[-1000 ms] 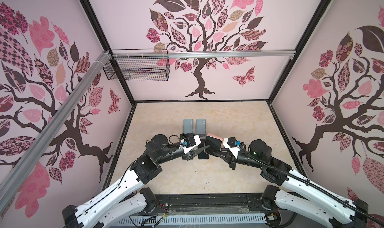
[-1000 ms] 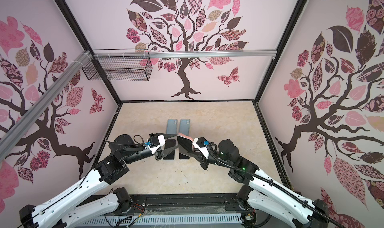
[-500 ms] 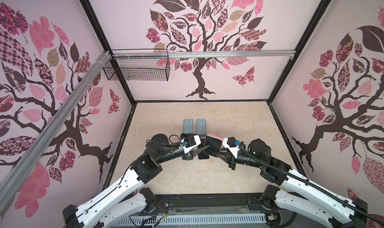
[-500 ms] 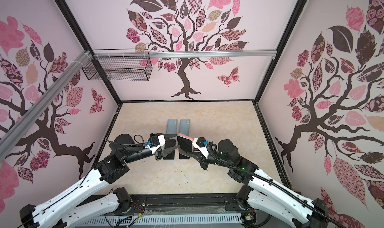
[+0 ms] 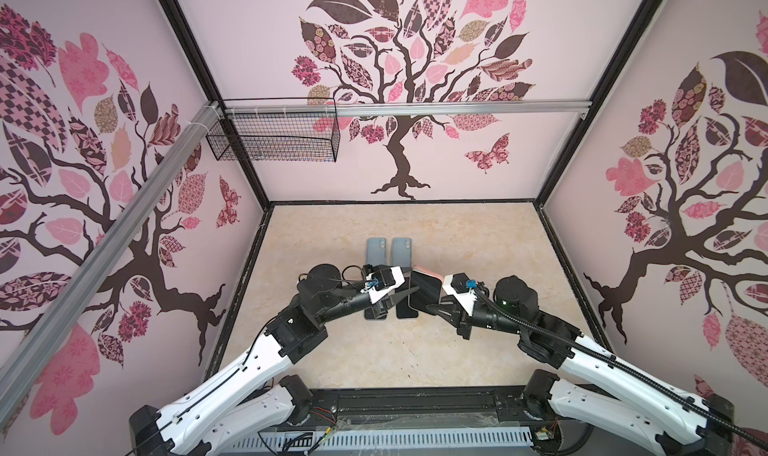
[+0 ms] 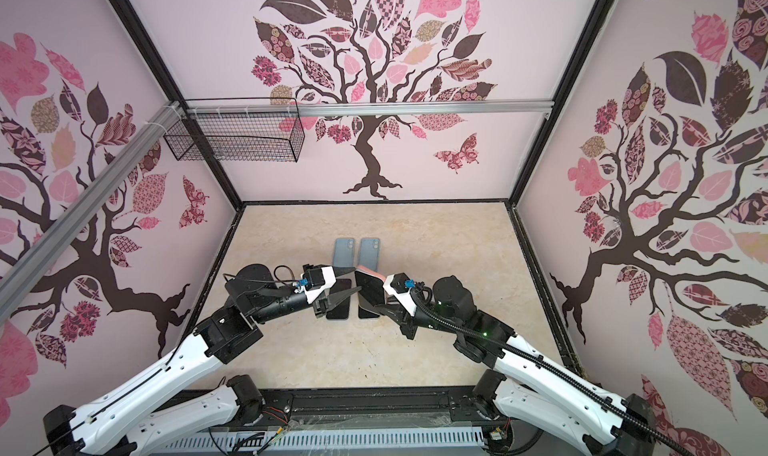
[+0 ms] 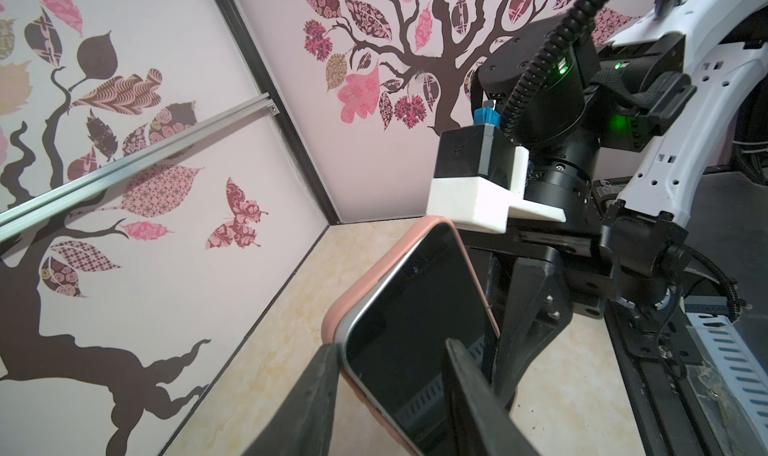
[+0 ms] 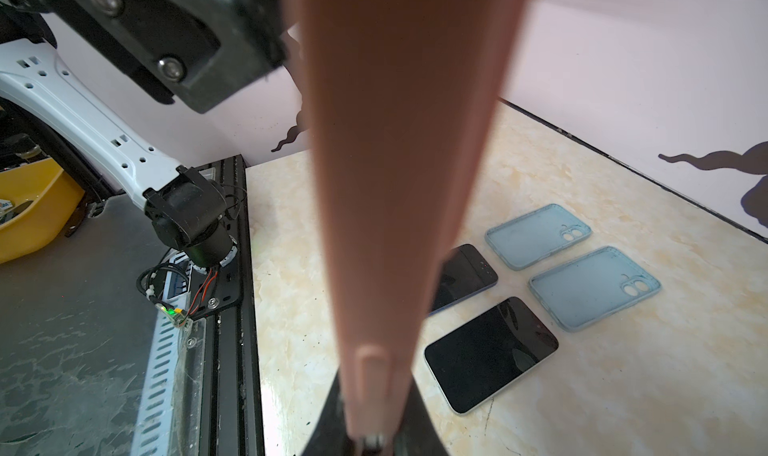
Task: Take the phone out of the phone case
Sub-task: 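Keep pulling the grippers apart, peeling the pink case off the phone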
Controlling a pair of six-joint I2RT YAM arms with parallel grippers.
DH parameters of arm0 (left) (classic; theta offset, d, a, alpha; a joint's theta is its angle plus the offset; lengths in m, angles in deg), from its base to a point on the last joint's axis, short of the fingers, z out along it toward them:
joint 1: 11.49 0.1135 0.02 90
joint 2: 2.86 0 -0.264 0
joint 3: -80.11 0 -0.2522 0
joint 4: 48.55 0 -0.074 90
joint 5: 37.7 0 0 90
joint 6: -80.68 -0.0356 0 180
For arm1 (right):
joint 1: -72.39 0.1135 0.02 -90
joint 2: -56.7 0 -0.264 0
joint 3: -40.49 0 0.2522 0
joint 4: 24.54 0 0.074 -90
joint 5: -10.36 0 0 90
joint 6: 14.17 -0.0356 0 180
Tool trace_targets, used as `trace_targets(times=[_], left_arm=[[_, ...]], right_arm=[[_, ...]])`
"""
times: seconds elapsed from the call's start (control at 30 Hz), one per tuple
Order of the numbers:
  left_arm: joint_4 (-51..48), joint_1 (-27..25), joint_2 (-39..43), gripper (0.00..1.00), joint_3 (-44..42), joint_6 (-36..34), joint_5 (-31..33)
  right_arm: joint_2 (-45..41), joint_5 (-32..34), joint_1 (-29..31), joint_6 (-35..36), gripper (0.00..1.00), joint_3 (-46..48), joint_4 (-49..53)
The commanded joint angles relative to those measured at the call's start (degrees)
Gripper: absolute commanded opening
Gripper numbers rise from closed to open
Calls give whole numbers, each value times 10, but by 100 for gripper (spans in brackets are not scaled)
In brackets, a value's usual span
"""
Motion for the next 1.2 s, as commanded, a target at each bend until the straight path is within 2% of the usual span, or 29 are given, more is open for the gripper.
trace_targets(times=[0.0,0.27,0.5,0.63,0.9,1.17], left_arm=[[-24,-13,-23,43,19,-8,-59],[-31,-13,-32,39,17,-8,-65],[-25,-12,-9,31,-2,19,-93],[-3,-11,13,27,-23,51,-121],[21,-11,12,25,-42,97,-196],[65,-11,-5,31,-63,146,-244]], right_arm=[[9,-46,31,42,0,-51,-36],[15,-33,46,55,0,-54,-30],[-19,41,46,10,0,-30,-67],[-43,57,46,4,0,-20,-86],[-60,22,46,6,0,-15,-129],[-87,-8,46,-7,0,-20,-171]])
